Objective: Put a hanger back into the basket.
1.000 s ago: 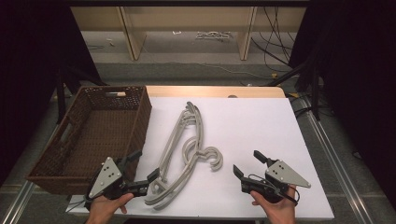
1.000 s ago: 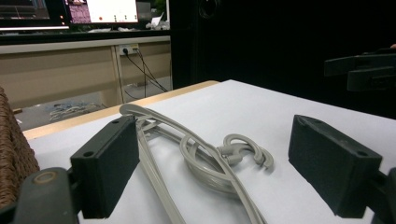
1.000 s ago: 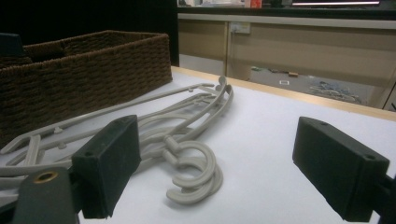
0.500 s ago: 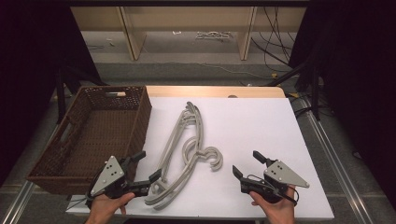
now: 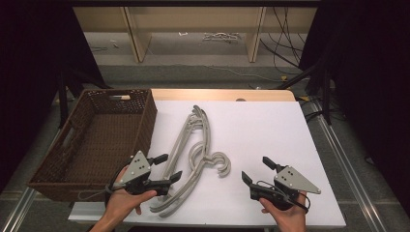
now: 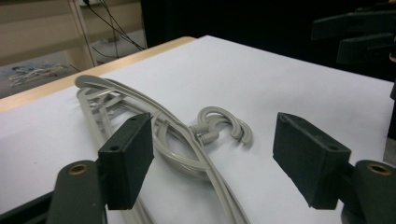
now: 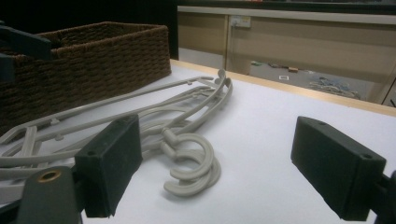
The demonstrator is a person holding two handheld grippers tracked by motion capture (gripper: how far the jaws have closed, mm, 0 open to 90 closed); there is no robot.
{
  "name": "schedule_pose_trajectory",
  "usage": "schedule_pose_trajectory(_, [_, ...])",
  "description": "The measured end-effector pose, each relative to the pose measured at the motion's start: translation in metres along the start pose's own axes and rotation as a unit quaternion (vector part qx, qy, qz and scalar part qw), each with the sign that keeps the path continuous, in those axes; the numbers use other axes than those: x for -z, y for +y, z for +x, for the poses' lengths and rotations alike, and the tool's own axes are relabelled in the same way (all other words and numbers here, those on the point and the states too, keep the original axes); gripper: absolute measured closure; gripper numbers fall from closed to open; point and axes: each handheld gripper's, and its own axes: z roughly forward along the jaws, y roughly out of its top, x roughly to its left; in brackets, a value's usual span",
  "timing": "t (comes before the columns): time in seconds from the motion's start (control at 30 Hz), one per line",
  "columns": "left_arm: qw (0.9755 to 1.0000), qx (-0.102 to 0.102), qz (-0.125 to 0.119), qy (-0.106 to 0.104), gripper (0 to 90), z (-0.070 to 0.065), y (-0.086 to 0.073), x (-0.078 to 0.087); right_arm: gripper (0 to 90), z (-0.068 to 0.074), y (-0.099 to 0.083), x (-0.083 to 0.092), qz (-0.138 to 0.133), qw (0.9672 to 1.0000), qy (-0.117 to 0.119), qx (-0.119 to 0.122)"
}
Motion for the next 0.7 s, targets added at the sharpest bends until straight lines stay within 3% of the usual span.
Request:
schedule_pose_trajectory(0.13, [0.9994,-0.009,0.031,-0.009,29.6,-0.003,0.007,-0.02,17.3,0.001,-0.001,0.0,0.005,0.9999,0.005,-0.009])
schedule_pose_trajectory(0.17, [0.999,-0.015,0.041,-0.011,29.7,-0.003,0.007,-0.025,17.4,0.002,-0.001,0.001,0.017,0.9997,0.007,-0.016])
schedule_pose_trajectory(0.3, [0.9962,-0.012,0.084,-0.019,30.6,-0.006,0.009,-0.048,17.6,0.002,-0.001,0.0,0.015,0.9998,0.006,-0.013])
schedule_pose_trajectory(0.4, [0.9903,-0.037,0.13,-0.031,31.8,-0.005,0.012,-0.067,17.6,0.001,-0.002,0.0,0.019,0.9997,0.008,-0.013])
schedule_pose_trajectory(0.47, [0.9885,-0.029,0.146,-0.025,32.7,-0.004,0.012,-0.076,17.6,0.002,-0.002,-0.001,0.023,0.9996,0.011,-0.011])
schedule_pose_trajectory(0.53, [0.9852,-0.034,0.166,-0.029,34.1,-0.002,0.012,-0.085,17.6,0.003,-0.003,-0.002,0.022,0.9997,0.012,-0.008])
schedule_pose_trajectory(0.63, [0.9814,-0.02,0.189,-0.024,37.4,0.002,0.013,-0.096,17.7,0.004,-0.002,-0.001,0.027,0.9995,0.015,-0.01])
schedule_pose_trajectory(0.7, [0.9783,-0.026,0.204,-0.026,39.5,0.004,0.014,-0.101,17.7,0.004,-0.003,-0.002,0.027,0.9995,0.015,-0.008])
